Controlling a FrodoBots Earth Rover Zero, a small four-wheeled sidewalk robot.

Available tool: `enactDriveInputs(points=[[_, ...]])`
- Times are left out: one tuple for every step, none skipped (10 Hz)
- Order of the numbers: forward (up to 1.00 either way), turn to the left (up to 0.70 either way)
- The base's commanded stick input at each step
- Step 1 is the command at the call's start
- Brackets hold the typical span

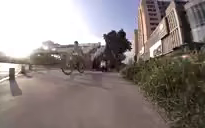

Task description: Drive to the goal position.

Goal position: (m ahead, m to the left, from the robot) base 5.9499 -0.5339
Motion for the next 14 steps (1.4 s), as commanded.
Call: enactDriveInputs(points=[[0.45, 0.00], [0.45, 0.00], [0.45, 0.00], [0.45, 0.00], [0.45, 0.00], [0.45, 0.00], [0.45, 0.00], [0.45, 0.00], [0.45, 0.00], [0.45, 0.00], [0.45, 0.00], [0.45, 0.00], [0.45, 0.00], [0.45, 0.00]])
